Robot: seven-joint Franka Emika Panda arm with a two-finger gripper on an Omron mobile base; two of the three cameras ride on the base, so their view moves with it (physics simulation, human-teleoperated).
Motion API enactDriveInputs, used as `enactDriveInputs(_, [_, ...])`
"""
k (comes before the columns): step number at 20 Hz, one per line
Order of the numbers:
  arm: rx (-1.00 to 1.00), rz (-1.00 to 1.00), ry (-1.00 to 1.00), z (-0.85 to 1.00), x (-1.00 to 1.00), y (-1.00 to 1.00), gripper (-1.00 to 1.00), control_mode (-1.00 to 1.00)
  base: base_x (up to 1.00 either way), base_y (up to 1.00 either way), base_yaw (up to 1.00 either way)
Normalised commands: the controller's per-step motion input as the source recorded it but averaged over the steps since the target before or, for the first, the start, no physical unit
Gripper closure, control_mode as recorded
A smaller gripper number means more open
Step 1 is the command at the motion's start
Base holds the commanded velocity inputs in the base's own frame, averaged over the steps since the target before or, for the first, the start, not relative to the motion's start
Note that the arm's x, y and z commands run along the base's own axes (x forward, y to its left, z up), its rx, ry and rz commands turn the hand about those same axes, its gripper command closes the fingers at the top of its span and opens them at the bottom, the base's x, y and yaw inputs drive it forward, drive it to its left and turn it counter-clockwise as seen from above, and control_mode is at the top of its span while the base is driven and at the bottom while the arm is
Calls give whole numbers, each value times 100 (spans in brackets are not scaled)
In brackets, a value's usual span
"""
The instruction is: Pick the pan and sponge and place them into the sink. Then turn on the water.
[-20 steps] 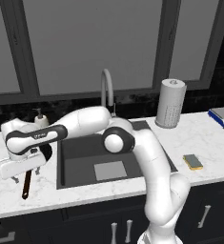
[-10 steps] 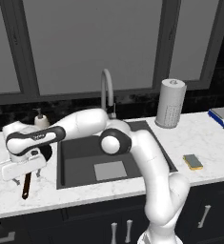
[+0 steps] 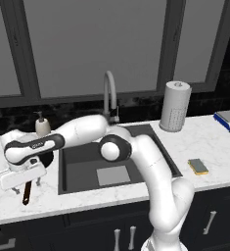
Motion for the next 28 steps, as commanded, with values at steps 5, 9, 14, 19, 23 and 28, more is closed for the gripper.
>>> enactDriveInputs(5, [-2, 0, 1, -13, 0, 4, -100, -100, 0, 0, 0])
enactDriveInputs(9, [0, 0, 1, -7, 0, 0, -100, -100, 0, 0, 0])
enactDriveInputs(14, [0, 0, 0, 0, 0, 0, 100, -100, 0, 0, 0])
enactDriveInputs(19, [0, 0, 0, 0, 0, 0, 100, -100, 0, 0, 0])
enactDriveInputs(23, [0, 0, 0, 0, 0, 0, 100, -100, 0, 0, 0])
enactDriveInputs(28, [-1, 0, 0, 0, 0, 0, 100, -100, 0, 0, 0])
